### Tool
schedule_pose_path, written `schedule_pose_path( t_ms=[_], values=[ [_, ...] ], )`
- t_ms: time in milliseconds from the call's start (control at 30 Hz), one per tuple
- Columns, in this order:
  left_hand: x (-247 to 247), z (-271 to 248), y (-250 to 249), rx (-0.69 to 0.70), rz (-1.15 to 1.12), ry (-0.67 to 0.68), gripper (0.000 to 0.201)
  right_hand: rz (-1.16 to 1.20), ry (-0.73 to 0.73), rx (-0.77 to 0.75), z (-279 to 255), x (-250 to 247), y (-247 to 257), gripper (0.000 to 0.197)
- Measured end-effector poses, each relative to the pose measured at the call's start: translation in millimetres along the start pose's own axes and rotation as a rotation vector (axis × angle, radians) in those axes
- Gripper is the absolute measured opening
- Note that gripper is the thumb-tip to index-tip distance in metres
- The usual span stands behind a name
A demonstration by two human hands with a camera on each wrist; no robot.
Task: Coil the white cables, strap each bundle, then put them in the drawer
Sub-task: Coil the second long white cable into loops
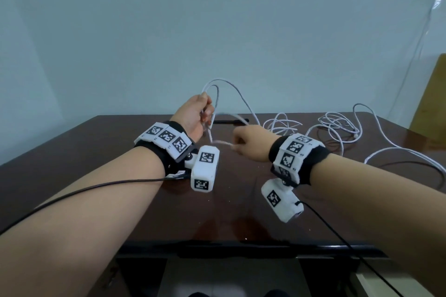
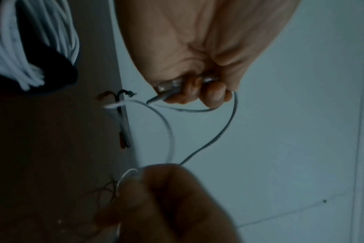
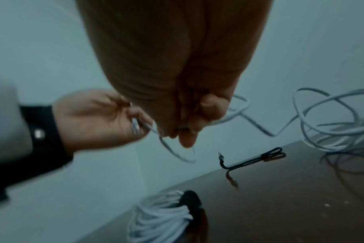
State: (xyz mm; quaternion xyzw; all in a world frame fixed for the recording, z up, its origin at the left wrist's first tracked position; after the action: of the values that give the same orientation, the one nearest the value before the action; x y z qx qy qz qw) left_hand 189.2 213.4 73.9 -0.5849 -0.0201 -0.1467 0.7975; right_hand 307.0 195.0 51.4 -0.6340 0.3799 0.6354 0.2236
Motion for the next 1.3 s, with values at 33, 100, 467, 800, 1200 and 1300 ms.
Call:
schedule_pose_path(
  t_ms=[33,100,467,800,1200,1300],
  values=[
    [0.7,0.8,0.8,0.001,0.078,0.007,0.031,0.115,-0.021,-0.02,-2.5,-5.4,0.4,0.014],
    [2.0,2.1,2.9,0.003,0.193,0.013,0.028,0.397,0.006,-0.03,-3.4,-7.5,-5.1,0.014],
    [-39.9,4.7,2.2,-0.033,0.284,-0.132,0.028,1.172,0.255,-0.407,-15.7,-15.9,-20.4,0.023],
    [-41.9,-1.2,21.8,-0.116,0.251,-0.156,0.029,2.037,-0.231,-0.39,-18.9,-49.4,-76.1,0.008],
    [34.4,2.3,27.3,-0.124,-0.026,0.081,0.027,2.172,-0.276,-0.426,-7.1,-44.6,-30.3,0.014],
    [39.3,-3.7,30.3,-0.189,-0.077,0.126,0.036,2.039,-0.313,-0.338,-8.6,-42.8,-38.4,0.011]
  ],
)
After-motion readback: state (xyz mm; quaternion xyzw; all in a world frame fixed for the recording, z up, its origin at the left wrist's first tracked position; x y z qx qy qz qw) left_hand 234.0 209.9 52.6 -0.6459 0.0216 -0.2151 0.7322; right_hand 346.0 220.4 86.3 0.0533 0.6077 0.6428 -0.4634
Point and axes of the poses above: each hand's wrist, its own z-axis towards the middle knuckle, its own x-axis out of the palm, y = z × x, the point moved 10 cm from there along z, towards the middle knuckle, and after that the axes turned 15 degrees about y, right-handed, at the moved point
